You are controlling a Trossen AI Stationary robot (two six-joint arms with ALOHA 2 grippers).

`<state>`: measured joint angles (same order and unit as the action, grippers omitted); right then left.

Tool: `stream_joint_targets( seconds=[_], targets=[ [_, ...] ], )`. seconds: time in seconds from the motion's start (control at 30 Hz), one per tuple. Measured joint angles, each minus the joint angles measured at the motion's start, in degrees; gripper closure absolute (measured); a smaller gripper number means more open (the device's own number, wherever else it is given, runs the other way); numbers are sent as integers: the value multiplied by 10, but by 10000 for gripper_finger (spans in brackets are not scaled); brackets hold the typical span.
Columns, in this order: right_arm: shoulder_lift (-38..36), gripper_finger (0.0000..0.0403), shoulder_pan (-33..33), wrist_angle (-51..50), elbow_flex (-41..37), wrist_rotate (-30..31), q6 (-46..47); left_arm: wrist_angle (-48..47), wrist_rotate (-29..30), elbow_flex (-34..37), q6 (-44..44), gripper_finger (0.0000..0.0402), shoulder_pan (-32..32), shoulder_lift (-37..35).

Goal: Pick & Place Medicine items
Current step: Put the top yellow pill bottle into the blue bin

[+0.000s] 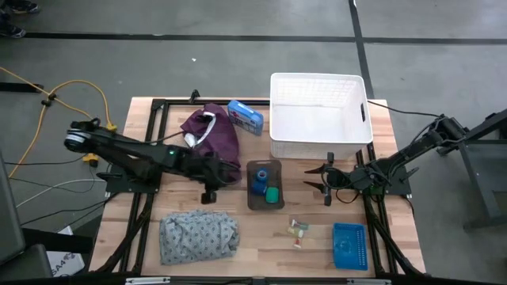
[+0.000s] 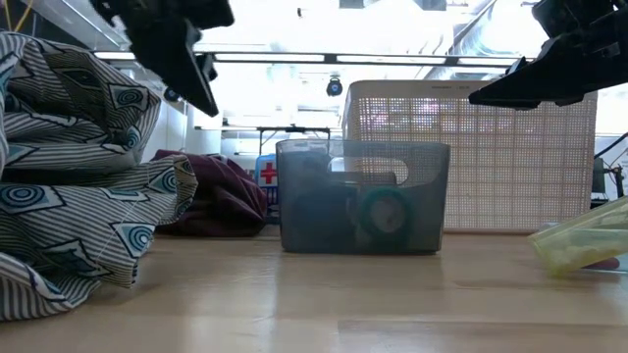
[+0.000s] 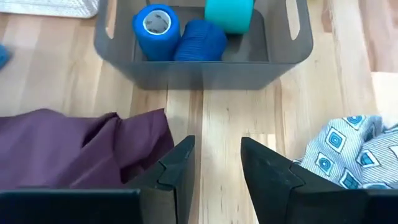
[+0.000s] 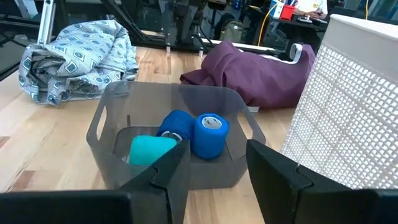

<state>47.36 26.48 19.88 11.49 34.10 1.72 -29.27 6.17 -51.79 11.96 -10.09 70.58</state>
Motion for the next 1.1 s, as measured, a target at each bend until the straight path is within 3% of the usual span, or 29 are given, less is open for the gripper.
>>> stream_joint_targets(
  seconds=[0.27,0.53,0.8,1.1],
  targets=[
    [0,256,0,0,0,0,0,32,25,100,5,279,-3,-132],
    [0,256,0,0,0,0,0,37,36,155,-2,279,-4,-225],
    [0,256,0,0,0,0,0,106,47,238,-17,279,-3,-329],
    [0,256,0,0,0,0,0,124,50,274,-16,279,-3,-374]
  ],
)
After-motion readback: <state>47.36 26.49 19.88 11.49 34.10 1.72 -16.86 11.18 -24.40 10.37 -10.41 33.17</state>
